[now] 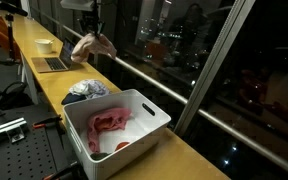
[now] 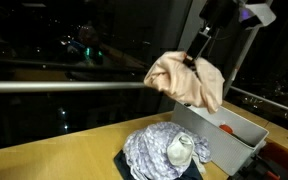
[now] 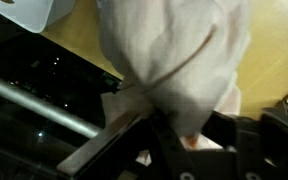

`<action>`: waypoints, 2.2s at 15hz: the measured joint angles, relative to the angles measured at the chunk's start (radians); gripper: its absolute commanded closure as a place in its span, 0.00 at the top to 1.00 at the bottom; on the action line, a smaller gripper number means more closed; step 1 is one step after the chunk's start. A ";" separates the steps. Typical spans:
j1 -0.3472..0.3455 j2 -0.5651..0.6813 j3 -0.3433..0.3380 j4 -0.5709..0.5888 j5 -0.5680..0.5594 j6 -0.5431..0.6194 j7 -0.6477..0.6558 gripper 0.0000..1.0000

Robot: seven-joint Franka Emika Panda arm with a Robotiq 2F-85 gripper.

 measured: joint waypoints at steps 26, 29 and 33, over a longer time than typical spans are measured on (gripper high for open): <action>-0.302 0.139 -0.233 -0.430 0.020 0.420 -0.297 1.00; -0.325 0.211 -0.230 -0.426 0.052 0.466 -0.332 1.00; -0.386 0.295 -0.177 -0.409 0.121 0.494 -0.412 1.00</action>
